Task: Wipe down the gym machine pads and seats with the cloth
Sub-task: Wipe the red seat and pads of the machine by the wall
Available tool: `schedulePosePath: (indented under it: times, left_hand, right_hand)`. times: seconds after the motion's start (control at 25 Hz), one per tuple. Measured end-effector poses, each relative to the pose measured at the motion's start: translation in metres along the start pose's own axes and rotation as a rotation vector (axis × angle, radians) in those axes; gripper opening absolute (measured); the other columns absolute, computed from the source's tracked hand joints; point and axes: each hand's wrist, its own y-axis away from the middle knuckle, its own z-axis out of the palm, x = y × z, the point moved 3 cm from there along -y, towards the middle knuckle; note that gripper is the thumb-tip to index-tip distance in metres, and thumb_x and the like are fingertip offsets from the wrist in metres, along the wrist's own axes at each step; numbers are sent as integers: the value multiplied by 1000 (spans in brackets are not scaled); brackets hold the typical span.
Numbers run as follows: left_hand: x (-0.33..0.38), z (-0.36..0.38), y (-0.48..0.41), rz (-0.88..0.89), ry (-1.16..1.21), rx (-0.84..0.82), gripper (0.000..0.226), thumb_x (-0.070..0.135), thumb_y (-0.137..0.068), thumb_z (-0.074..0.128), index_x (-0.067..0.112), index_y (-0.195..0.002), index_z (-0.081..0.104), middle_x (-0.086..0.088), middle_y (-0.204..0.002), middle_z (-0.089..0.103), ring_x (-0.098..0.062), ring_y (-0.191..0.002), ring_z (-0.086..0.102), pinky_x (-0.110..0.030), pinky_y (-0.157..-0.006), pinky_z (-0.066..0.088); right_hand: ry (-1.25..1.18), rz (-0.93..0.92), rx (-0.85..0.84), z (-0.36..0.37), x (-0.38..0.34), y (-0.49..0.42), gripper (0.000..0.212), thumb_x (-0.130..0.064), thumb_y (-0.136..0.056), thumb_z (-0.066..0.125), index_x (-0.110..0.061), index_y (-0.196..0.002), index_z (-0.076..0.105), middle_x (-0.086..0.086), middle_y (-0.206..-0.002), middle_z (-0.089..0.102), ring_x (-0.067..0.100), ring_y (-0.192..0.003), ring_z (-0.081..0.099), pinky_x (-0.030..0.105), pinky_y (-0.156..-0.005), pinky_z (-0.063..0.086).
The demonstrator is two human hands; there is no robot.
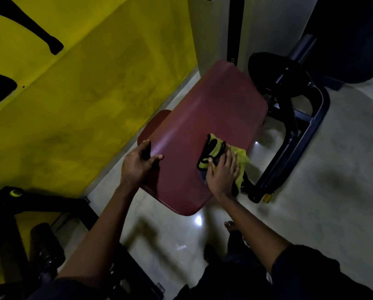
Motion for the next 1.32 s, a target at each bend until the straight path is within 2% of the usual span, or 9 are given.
schedulePosePath:
  times: [0.2, 0.36, 0.44, 0.6, 0.8, 0.96, 1.04, 1.24, 1.32]
  left_hand:
    - [-1, 0, 6, -36, 53, 21, 74, 62, -81, 69, 30, -144, 49, 11, -149, 48, -11, -134, 47, -39, -109, 43]
    - [1, 1, 8, -50, 67, 44, 68, 57, -83, 70, 31, -143, 50, 12, -148, 49, -10, -134, 47, -40, -109, 43]
    - [3, 0, 8, -54, 69, 54, 65, 53, -84, 71, 31, -142, 52, 11, -147, 50, -10, -134, 47, -39, -110, 43]
    - [3, -4, 7, -46, 67, 26, 66, 53, -84, 71, 30, -142, 52, 9, -146, 51, -9, -132, 48, -31, -107, 42]
    - [0, -4, 5, -41, 47, 9, 67, 56, -85, 68, 28, -143, 50, 7, -146, 51, -13, -132, 49, -37, -107, 44]
    - [9, 4, 0, -51, -101, 18, 69, 65, -89, 54, 23, -144, 47, 0, -144, 52, -20, -127, 52, -42, -99, 49]
    - [20, 11, -4, -36, -198, 39, 69, 64, -92, 50, 18, -144, 45, -5, -143, 50, -25, -126, 52, -44, -96, 50]
    - [55, 36, -29, 145, -279, 3, 69, 48, -97, 54, 8, -151, 35, -13, -156, 35, -28, -143, 33, -41, -113, 33]
    - [70, 46, -43, 166, -303, -14, 72, 49, -95, 56, 6, -150, 35, -15, -154, 37, -30, -143, 33, -42, -114, 32]
  right_hand:
    - [20, -199, -39, -9, -27, -62, 55, -51, -102, 38, -13, -141, 50, 5, -163, 27, 31, -153, 15, 60, -117, 17]
    - [123, -587, -107, -7, -50, -72, 52, -52, -102, 39, -21, -141, 51, 1, -166, 21, 29, -154, 12, 60, -116, 18]
    - [99, -679, -106, -12, -55, -89, 52, -53, -102, 40, -23, -144, 50, -1, -165, 24, 27, -153, 15, 60, -114, 22]
    - [75, -464, -76, -10, -86, -93, 53, -51, -100, 40, -22, -143, 50, 0, -165, 23, 29, -153, 14, 60, -117, 16]
    - [140, -712, -124, -9, -96, -95, 55, -50, -100, 39, -24, -148, 44, -1, -164, 24, 29, -153, 14, 61, -116, 17]
    - [112, -676, -139, -13, -105, -132, 55, -54, -101, 39, -23, -145, 49, -3, -162, 30, 25, -152, 19, 59, -116, 18]
    - [104, -601, -97, -15, -98, -141, 56, -56, -101, 36, -21, -142, 52, -2, -162, 30, 25, -152, 19, 57, -117, 18]
    - [21, -185, -7, -19, -49, -121, 61, -58, -103, 33, -16, -142, 52, 1, -163, 29, 25, -153, 18, 56, -119, 16]
    - [29, -172, -25, -22, -26, -101, 61, -57, -103, 34, -14, -144, 49, 1, -163, 27, 25, -153, 16, 56, -120, 16]
